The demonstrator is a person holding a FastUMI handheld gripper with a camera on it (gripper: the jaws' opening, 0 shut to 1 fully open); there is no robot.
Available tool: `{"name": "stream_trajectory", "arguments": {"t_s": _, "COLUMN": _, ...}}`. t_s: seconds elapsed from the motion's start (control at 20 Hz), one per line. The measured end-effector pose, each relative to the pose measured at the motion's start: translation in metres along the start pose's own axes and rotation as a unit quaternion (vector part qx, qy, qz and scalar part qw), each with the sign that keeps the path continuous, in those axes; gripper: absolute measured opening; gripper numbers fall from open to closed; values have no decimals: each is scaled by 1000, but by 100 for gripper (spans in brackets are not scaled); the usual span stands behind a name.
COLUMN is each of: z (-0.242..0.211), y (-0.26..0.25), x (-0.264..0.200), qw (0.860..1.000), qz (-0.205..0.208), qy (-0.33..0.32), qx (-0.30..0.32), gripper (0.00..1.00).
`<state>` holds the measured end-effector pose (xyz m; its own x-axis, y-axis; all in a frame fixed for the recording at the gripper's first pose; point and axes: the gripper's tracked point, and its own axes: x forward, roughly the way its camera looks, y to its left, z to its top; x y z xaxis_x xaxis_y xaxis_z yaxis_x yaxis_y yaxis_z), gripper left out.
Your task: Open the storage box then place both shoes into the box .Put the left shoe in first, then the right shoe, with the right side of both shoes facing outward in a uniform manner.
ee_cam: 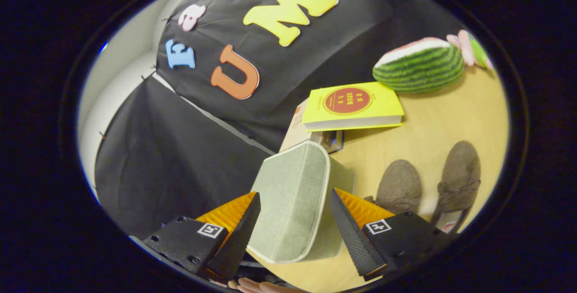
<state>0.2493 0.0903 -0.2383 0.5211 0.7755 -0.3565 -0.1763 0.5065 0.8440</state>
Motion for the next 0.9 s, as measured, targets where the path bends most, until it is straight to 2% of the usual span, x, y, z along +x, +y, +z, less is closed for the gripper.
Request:
{"name": "stream_trajectory", "arguments": {"t_s": 0.2, "z": 9, "y": -34, "x": 32, "qw": 997, "qz": 22, "qy": 21, "qx": 65, "gripper": 98}}
{"name": "stream_trajectory", "arguments": {"t_s": 0.4, "z": -6, "y": -18, "x": 40, "qw": 990, "qz": 94, "qy": 80, "qx": 62, "gripper": 98}}
{"name": "stream_trajectory", "arguments": {"t_s": 0.55, "z": -14, "y": -26, "x": 58, "qw": 988, "qz": 84, "qy": 115, "qx": 63, "gripper": 98}}
{"name": "stream_trajectory", "arguments": {"t_s": 0.9, "z": -29, "y": -28, "x": 69, "qw": 975, "qz": 117, "qy": 159, "qx": 97, "gripper": 95}}
